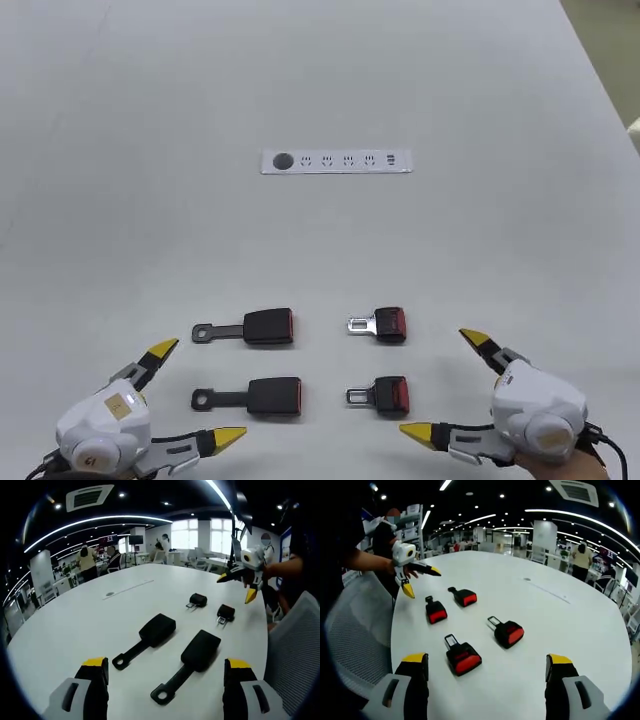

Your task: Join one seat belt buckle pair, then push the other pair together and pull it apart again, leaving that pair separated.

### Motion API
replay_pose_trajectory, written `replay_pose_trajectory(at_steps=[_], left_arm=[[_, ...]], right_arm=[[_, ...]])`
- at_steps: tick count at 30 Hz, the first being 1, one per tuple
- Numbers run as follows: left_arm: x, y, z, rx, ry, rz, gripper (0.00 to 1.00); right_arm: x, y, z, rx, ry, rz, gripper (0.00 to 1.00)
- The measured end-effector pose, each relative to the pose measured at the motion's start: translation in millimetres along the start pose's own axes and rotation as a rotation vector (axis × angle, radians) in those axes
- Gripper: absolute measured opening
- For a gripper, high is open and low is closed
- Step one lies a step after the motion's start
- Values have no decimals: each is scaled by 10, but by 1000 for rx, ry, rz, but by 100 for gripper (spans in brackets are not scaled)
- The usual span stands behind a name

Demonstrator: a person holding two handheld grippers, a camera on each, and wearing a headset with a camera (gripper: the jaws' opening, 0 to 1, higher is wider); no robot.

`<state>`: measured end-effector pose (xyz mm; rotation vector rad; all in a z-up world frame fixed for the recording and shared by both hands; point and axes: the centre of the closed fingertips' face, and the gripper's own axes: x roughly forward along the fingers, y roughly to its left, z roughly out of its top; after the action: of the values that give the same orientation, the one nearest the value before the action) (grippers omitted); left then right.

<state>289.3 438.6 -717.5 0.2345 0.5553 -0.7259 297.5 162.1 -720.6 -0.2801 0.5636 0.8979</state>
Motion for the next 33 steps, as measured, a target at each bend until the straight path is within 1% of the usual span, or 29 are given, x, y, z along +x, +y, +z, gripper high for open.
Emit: replay_pose_trajectory(at_steps=[13,19,33], left_arm=[[7,7,-32,-1,-1,-3,98],[5,-27,17,0,-3,-6,98],[14,-27,1,5,-5,-14,98]], right_arm=[[-3,-11,6,-4,-2,-4,99],[-7,-18,7,-7,-1,-7,99],[-23,-38,15,-8,-3,-16,99]])
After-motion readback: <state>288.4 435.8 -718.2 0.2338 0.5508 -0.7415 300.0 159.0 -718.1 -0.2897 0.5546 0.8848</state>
